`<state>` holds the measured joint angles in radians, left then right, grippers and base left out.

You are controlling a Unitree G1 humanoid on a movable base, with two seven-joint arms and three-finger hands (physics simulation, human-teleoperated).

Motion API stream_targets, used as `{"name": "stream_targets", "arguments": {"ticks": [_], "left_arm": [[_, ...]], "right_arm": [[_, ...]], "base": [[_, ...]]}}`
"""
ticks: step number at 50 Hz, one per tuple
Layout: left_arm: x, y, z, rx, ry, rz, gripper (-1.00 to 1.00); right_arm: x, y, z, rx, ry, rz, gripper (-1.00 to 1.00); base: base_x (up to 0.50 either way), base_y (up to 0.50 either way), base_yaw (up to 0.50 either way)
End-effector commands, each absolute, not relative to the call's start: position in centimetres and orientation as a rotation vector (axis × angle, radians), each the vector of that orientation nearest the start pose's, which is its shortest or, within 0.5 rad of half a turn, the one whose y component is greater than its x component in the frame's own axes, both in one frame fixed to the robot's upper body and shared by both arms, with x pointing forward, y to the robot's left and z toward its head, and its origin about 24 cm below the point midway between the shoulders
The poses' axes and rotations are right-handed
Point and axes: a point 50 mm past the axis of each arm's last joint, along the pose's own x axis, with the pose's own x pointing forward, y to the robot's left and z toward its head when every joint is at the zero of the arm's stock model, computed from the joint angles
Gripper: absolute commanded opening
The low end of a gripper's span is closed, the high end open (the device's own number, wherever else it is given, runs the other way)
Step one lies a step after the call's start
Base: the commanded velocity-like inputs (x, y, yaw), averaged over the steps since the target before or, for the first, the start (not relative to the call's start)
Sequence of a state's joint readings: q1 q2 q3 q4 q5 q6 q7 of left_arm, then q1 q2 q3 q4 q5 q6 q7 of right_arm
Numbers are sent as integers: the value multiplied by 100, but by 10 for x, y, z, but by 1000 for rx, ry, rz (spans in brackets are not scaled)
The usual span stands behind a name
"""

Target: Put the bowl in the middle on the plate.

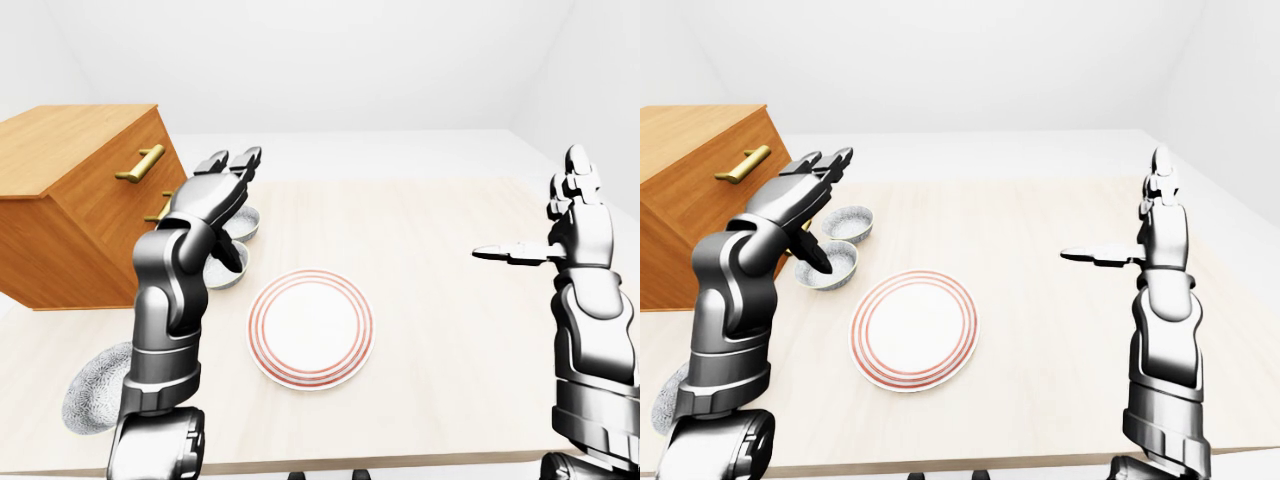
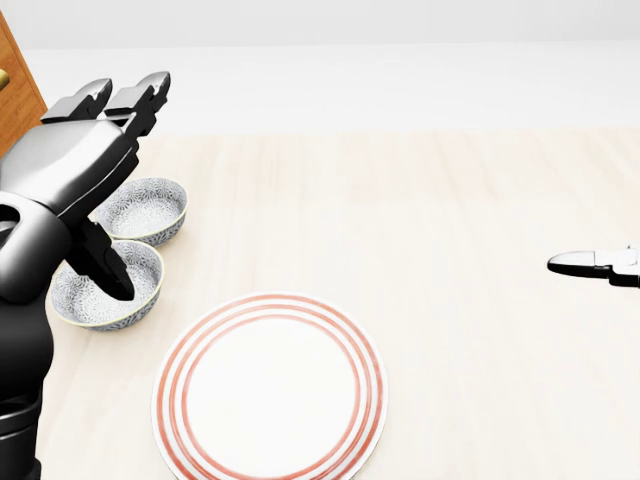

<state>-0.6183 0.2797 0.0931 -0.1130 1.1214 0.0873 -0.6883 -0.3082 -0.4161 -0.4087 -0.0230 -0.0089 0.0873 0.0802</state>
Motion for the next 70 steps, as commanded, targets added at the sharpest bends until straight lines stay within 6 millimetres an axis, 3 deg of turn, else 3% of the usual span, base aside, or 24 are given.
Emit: {"name": "stream_targets", "arguments": {"ticks": [1,18,53,58,70], "left_arm": [[326,168,222,1400,-132,-103,100],[325,168,225,1411,-137,-97,100],[327,168,222,1418,-125,-98,100],[327,168,221,1444,-108,-86,100],[335,178,205,1441,-32,-97,100]], "right_arm": [[281,-316,188,-376,-319,-362,100],[281,-326,169,-348,-241,-394,100],[282,-322,166,-365,-233,-409,100],[286,-320,158,-404,-193,-413,100],[286,-322,154,-401,-177,-417,100]], "base": [[0,0,0],[0,0,0],[0,0,0],[0,0,0],[0,0,0]]}}
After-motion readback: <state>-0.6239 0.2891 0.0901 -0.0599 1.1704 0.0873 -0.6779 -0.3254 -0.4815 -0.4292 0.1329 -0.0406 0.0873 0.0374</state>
